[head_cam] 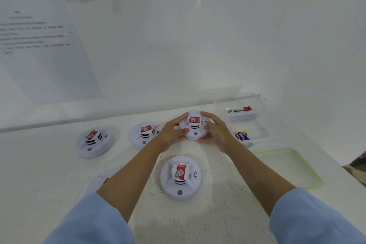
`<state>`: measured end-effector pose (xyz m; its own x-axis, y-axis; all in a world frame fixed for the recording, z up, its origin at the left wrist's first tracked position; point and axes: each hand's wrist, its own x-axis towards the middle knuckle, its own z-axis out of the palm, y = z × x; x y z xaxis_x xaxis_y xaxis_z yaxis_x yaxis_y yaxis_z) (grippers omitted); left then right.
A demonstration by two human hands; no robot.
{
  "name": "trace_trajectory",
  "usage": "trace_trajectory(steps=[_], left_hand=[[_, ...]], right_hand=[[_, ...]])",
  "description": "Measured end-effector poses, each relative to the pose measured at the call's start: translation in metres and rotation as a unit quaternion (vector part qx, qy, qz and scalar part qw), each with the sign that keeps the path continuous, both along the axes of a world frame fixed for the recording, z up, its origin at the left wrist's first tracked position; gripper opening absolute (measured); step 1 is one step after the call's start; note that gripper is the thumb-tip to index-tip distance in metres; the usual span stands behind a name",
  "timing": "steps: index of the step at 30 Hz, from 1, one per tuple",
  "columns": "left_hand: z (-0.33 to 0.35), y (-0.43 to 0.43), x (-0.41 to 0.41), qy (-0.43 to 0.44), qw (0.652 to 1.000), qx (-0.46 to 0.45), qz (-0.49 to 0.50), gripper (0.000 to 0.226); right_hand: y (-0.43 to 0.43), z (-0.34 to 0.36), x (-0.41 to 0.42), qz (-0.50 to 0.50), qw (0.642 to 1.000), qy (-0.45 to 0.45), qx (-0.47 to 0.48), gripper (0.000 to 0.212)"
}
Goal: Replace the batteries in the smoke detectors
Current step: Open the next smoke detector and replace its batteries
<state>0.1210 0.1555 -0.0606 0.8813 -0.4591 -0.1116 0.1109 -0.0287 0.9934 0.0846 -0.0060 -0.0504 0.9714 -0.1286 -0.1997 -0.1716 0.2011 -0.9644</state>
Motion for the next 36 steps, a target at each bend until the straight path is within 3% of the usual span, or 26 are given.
trace_trajectory(steps=[36], left_hand=[[-0.0033, 0.0022, 0.0060, -0.009, 1.000, 0.027, -0.007, 0.054]], right_hand=[[-0.0021, 0.0014, -0.0013, 0.018, 0.999, 0.033, -0.010, 0.041]])
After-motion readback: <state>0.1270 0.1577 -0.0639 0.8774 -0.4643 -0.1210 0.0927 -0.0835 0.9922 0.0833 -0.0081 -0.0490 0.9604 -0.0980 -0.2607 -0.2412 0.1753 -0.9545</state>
